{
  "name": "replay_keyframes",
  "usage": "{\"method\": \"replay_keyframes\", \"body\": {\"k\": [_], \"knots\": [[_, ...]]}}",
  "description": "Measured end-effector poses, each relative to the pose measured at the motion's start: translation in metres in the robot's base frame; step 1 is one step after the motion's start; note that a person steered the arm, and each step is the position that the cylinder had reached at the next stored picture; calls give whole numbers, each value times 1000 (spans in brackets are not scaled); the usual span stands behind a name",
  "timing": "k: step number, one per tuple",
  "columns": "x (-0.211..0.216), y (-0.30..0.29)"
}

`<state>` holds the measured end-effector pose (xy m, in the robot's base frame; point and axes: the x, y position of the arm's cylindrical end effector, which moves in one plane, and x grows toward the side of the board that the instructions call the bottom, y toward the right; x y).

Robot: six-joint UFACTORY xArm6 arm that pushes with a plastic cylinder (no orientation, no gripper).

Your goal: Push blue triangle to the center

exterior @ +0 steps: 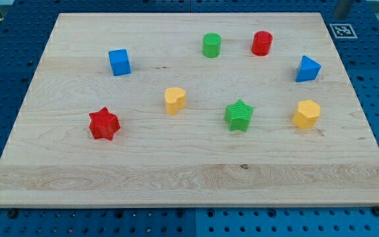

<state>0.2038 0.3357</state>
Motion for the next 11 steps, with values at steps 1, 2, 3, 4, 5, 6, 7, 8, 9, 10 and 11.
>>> {"method": "replay_keyframes", "body": {"k": [1,2,3,4,5,6,7,8,9,10,11], "knots": [[13,-17],[40,-59],[84,-81],[135,-72],[175,-76],[187,-110],[187,-135],[192,-132],[188,-131],[174,-131],[170,-135]]}}
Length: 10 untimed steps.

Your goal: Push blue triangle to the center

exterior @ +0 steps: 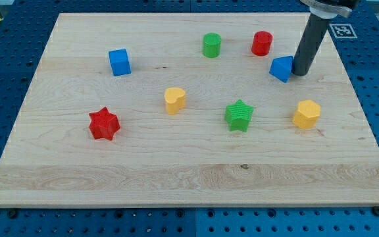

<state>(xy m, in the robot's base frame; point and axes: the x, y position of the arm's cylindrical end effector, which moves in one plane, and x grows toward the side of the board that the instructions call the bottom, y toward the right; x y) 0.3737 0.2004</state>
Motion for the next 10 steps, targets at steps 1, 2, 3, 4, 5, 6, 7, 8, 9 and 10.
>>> {"method": "replay_keyframes", "body": {"k": [1,2,3,4,5,6,7,8,9,10], "knots": [[0,-44],[0,-90],[-1,-93],[-13,-90],[-27,-102],[-30,-131],[-23,-163],[-17,-184],[-15,-180],[-15,-170]]}}
